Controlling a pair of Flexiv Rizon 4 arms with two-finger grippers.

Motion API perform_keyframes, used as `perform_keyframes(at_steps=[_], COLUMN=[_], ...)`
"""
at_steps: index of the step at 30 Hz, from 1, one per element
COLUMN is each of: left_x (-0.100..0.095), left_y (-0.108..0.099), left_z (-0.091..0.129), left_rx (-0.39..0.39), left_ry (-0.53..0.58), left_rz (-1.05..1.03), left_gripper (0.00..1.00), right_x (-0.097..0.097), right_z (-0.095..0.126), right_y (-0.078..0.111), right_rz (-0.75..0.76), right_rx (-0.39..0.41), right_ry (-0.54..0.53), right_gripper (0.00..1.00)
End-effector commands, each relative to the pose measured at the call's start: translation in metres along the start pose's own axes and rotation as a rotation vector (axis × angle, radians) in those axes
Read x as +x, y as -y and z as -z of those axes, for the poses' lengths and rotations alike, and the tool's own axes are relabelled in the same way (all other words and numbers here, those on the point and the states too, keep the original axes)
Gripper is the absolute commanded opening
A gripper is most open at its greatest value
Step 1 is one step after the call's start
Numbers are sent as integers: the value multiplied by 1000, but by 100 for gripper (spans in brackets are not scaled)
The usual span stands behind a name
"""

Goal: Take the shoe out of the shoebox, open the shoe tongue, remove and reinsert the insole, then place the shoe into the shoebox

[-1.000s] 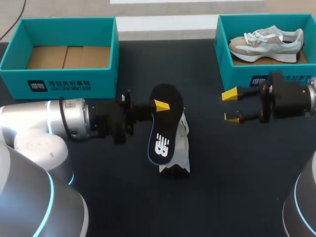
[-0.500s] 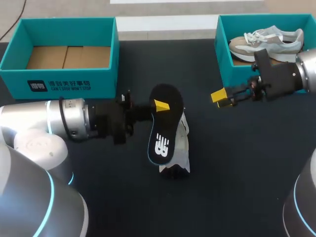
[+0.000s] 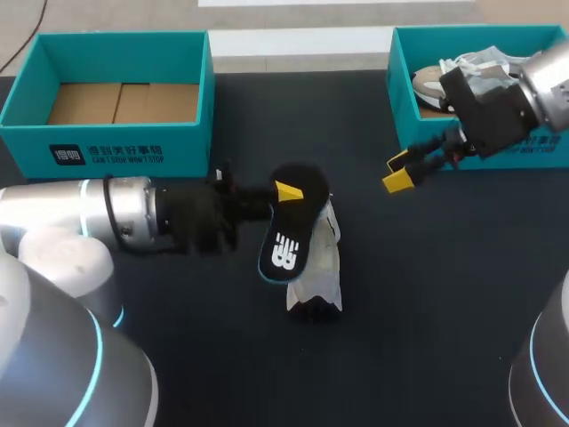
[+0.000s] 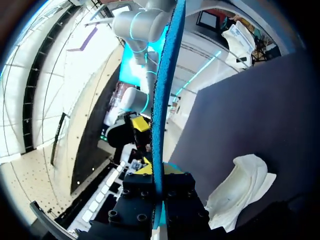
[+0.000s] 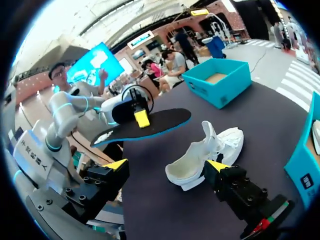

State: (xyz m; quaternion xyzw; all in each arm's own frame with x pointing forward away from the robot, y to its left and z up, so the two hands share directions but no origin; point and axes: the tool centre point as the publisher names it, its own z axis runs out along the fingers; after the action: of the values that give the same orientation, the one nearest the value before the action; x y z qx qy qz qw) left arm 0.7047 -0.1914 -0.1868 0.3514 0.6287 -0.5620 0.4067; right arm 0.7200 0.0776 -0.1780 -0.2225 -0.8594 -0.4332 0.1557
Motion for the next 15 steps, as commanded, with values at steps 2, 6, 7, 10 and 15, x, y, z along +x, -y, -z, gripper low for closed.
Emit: perform_keyframes(at_steps=[2,6,7,10,15], left_x=[-8,0,2,9,10], left_y=[1,-2,-2,1,3], left_z=[19,23,24,24,24], left_rx=[20,35,48,100,130], left_ry=[-77,-106,-109,-104,-108], left_rz=[182,385,426,576,607], left_gripper=[0,0,0,0,0], right_x=[-2,-6,-7,-9,-9], right_z=[-3,-10,-11,-13,-13], right_y=[-5,-1,0,3,3], right_rz=[535,621,634,642,642], right_rx=[230,197,182,157,157], right_ry=[293,321,352,324,324], right_gripper=[100,100,100,100,100])
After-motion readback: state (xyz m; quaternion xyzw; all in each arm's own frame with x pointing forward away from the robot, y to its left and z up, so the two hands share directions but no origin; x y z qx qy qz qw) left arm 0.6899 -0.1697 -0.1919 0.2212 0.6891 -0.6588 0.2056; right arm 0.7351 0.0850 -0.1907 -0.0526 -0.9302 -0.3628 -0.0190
